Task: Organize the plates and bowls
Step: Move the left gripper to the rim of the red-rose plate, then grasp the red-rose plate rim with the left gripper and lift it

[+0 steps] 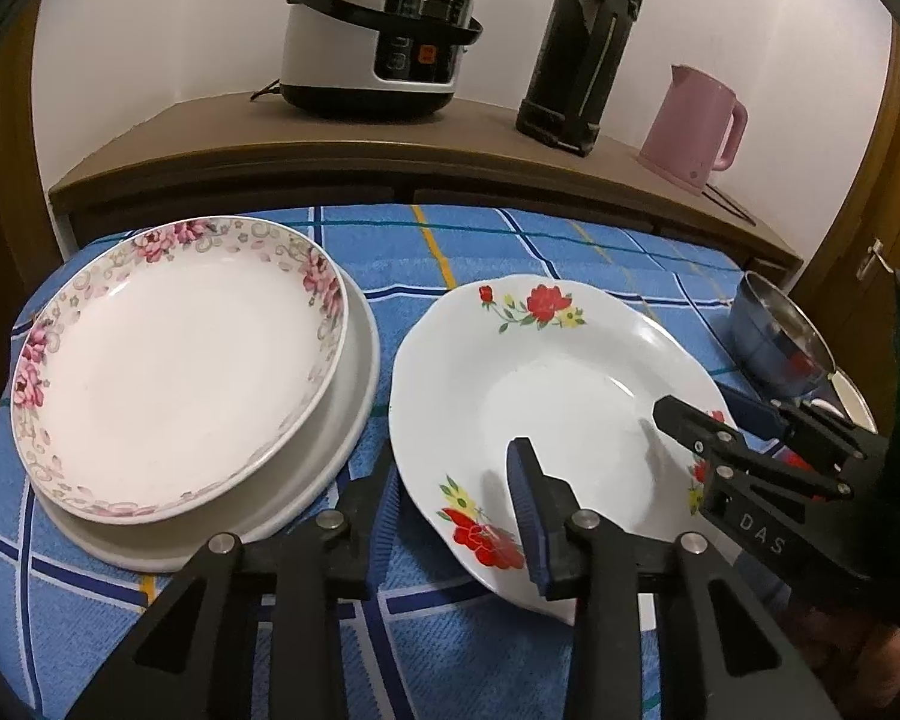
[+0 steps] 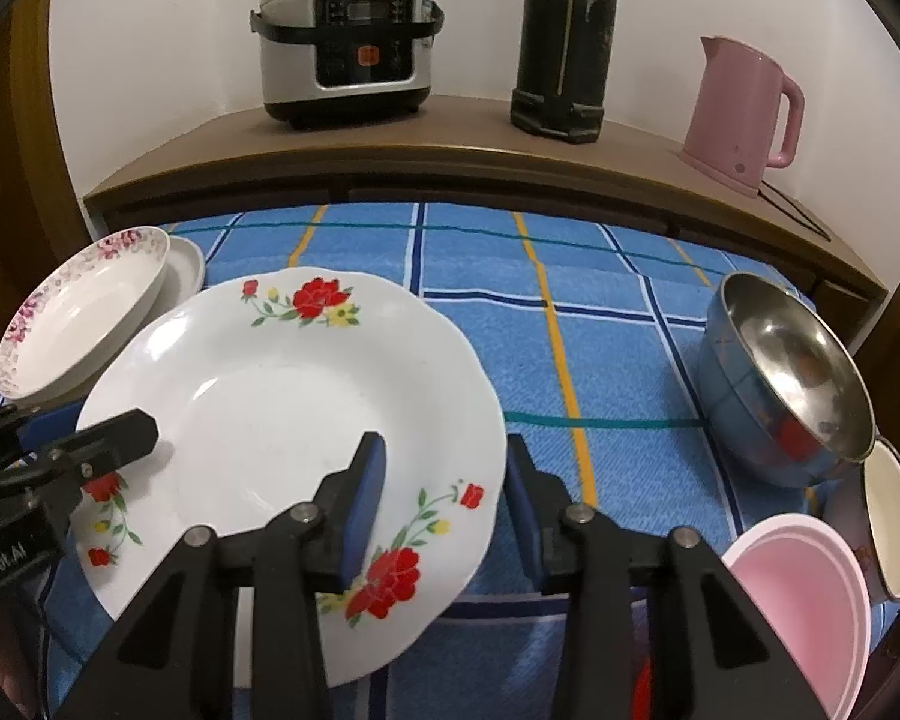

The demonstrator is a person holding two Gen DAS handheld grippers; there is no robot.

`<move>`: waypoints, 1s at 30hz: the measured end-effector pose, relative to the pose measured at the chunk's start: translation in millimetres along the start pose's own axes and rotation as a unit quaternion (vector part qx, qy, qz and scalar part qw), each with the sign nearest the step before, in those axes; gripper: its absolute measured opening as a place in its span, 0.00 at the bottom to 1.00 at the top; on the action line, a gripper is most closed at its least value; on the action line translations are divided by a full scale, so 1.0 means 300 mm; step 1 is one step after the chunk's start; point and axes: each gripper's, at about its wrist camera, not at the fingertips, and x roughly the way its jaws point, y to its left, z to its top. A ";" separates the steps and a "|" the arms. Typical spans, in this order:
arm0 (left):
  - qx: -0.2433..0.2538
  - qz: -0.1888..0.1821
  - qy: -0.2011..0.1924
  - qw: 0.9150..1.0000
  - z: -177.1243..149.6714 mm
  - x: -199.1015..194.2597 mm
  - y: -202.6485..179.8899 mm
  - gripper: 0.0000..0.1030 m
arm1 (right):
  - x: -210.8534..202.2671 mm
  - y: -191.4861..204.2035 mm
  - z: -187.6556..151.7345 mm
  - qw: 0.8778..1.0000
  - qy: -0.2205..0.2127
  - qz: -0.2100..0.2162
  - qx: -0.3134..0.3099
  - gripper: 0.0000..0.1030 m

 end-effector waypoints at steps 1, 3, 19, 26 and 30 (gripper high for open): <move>-0.003 0.003 -0.004 1.000 0.000 -0.004 0.004 0.37 | -0.022 -0.024 -0.012 1.000 -0.004 0.003 -0.003 0.39; -0.009 0.002 -0.012 1.000 0.002 -0.011 0.011 0.37 | -0.044 -0.027 -0.044 1.000 -0.010 0.007 -0.006 0.39; -0.007 0.022 -0.076 0.997 0.004 -0.074 -0.004 0.37 | -0.168 0.038 -0.069 0.998 -0.059 0.025 -0.014 0.34; 0.013 0.039 -0.102 0.994 0.010 -0.088 -0.036 0.37 | -0.211 0.064 -0.046 0.997 -0.077 0.021 -0.012 0.34; 0.020 0.036 -0.110 0.993 0.019 -0.089 -0.046 0.37 | -0.192 0.135 -0.050 0.996 -0.086 0.016 -0.012 0.34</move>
